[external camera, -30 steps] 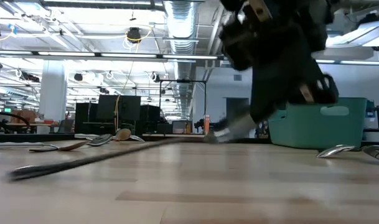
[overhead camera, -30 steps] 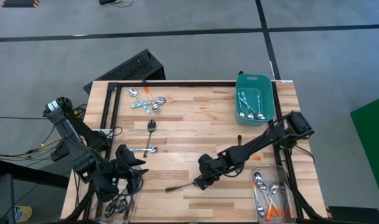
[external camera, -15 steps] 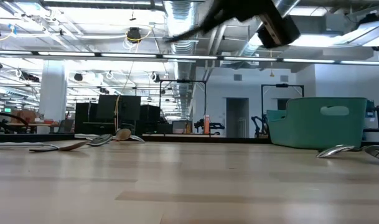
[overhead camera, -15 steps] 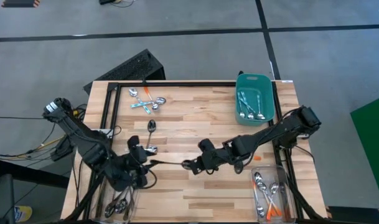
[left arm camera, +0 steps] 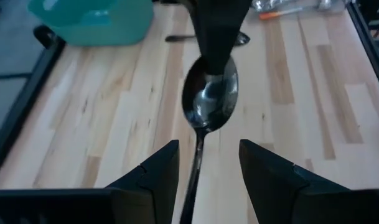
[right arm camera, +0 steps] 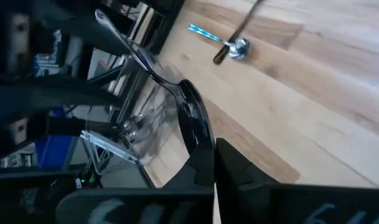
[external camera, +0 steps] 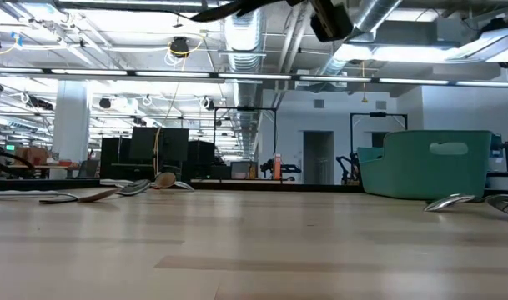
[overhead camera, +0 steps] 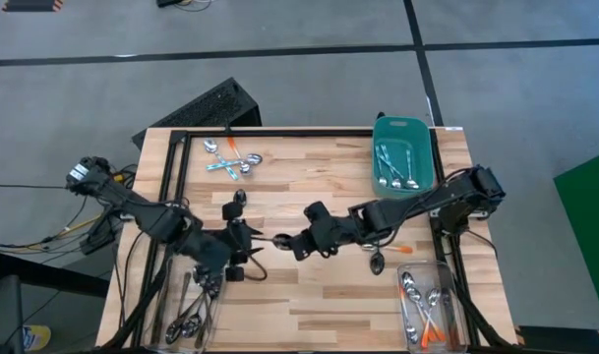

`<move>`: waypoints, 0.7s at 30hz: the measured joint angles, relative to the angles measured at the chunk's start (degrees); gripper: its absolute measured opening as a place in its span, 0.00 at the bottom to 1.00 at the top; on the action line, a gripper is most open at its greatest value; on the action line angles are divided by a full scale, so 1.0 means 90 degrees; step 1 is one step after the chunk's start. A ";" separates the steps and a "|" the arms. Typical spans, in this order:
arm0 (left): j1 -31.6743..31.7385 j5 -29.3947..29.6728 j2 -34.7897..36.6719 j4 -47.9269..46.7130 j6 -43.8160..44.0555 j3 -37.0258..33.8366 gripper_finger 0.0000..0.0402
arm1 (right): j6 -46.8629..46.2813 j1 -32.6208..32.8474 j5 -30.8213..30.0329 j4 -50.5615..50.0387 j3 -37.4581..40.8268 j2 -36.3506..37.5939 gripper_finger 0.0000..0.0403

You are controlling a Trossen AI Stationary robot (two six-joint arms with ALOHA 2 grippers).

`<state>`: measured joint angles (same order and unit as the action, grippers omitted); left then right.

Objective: Sort silverware by color (type)
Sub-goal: Put the black spoon into the left transparent bin

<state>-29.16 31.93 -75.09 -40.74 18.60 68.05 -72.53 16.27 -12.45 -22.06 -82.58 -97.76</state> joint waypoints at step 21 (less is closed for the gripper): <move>0.1801 -0.2907 0.0000 -0.0697 0.0407 0.0000 0.01 | 0.2174 -0.0566 0.0634 -0.0033 -0.0272 0.0000 0.07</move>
<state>-12.96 5.76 -75.09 -47.02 22.26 68.05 -52.96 11.18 -6.75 -22.35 -85.03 -97.76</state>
